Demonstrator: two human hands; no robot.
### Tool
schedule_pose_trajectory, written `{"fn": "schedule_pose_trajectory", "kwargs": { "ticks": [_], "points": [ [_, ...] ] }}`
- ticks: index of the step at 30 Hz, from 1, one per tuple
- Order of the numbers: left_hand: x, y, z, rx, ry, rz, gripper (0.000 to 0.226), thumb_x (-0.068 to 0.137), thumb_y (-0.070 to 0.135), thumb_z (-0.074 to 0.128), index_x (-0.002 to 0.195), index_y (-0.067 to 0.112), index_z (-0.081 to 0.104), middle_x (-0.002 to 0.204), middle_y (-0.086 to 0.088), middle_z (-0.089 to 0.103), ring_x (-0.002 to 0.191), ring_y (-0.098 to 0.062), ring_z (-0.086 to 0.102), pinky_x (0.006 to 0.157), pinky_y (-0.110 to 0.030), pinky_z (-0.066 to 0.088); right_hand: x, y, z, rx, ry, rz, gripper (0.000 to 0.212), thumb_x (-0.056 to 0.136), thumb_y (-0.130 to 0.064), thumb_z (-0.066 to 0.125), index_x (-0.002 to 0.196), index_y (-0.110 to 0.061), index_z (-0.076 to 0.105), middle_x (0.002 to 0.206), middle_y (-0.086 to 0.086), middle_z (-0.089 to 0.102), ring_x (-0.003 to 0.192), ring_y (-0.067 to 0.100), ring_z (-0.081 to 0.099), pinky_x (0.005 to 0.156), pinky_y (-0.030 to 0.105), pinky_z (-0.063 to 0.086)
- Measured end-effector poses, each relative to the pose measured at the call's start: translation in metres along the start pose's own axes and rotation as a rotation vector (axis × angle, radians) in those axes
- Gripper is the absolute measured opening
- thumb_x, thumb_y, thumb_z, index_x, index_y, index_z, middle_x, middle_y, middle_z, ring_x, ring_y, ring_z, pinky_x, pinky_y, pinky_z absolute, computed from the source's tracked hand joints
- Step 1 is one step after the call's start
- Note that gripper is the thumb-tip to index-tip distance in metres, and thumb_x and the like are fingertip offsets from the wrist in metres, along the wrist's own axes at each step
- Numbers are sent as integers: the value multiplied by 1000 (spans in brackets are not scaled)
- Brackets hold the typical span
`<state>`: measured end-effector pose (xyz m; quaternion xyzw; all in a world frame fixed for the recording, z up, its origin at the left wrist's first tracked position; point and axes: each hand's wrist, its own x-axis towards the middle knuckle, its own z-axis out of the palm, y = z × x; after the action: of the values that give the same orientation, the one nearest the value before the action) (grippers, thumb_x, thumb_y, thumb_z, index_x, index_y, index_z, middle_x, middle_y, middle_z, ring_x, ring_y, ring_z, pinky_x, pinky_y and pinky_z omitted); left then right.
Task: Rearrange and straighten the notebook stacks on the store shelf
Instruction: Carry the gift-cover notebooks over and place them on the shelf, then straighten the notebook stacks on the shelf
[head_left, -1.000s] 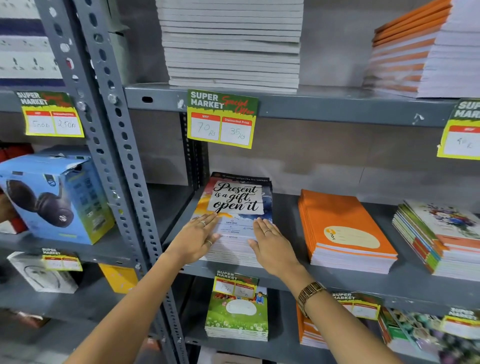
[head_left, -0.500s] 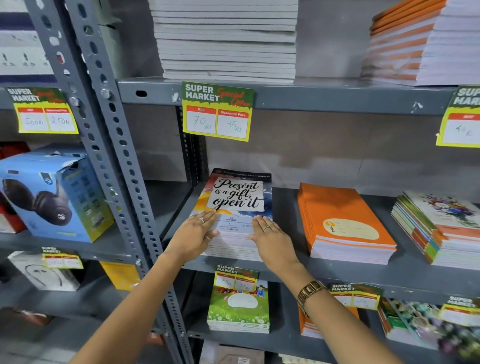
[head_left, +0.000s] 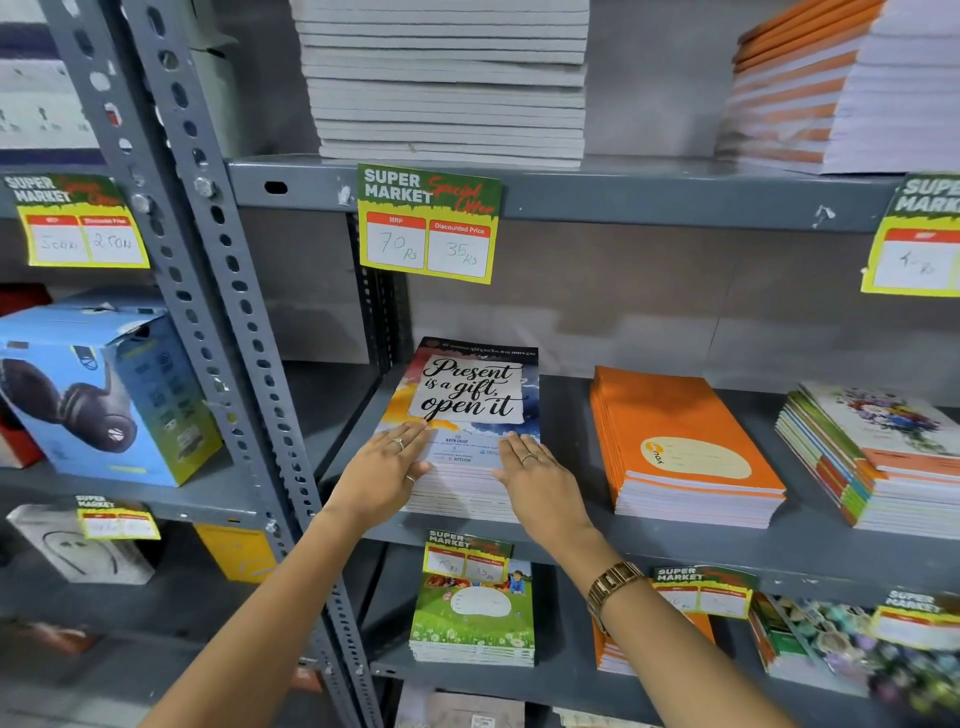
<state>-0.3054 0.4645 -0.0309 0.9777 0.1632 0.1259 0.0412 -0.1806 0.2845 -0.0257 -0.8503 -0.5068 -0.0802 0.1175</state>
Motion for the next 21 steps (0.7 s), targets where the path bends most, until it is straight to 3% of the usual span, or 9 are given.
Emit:
{"fn": "schedule_pose_trajectory", "kwargs": {
  "ticks": [5, 10, 14, 16, 18, 21],
  "points": [
    [-8, 14, -2, 9, 2, -33, 121, 60, 77, -27, 147, 9, 20, 156, -9, 23, 147, -22, 16, 119, -31, 6, -15, 12, 0, 43, -36, -45, 61, 99, -41, 22, 149, -9, 9, 160, 6, 6, 147, 18, 3, 115, 27, -7],
    [-10, 50, 0, -5, 37, -97, 128, 50, 75, -38, 149, 11, 11, 159, -6, 14, 148, -20, 8, 120, -34, 0, -35, 51, 1, 63, 94, 18, 92, 80, -69, -5, 148, -9, 10, 156, 0, 1, 144, 15, -2, 113, 19, -21],
    [-5, 83, 5, -11, 50, -111, 122, 54, 72, -39, 148, 11, 11, 159, -4, 12, 148, -20, 8, 117, -34, -4, -57, 86, -12, 44, 118, 154, 92, 77, -68, -5, 149, -12, 4, 148, -6, -14, 136, 7, -15, 113, 22, -12],
    [0, 99, 3, 61, 65, -73, 106, 75, 65, -27, 142, 9, 33, 151, -6, 33, 142, -22, 29, 116, -36, 16, -68, 104, -18, 38, 102, 212, 97, 74, -72, -10, 149, -14, 6, 152, -6, -10, 138, 6, -14, 112, 22, -10],
    [9, 115, 6, 115, 66, -41, 83, 94, 50, -7, 122, 10, 60, 128, -5, 64, 121, -18, 58, 103, -35, 44, -76, 121, -24, 49, 113, 255, 80, 85, -62, 7, 149, -14, 14, 158, 0, 2, 145, 12, -3, 112, 22, -6],
    [24, 142, 15, 134, 2, 66, 61, 96, 38, 15, 114, 11, 67, 119, -3, 69, 112, -18, 65, 103, -34, 33, -87, 145, -35, 51, 109, 321, 62, 97, -41, 36, 149, -14, 14, 160, 2, 4, 147, 16, 4, 115, 25, 2]
  ]
}}
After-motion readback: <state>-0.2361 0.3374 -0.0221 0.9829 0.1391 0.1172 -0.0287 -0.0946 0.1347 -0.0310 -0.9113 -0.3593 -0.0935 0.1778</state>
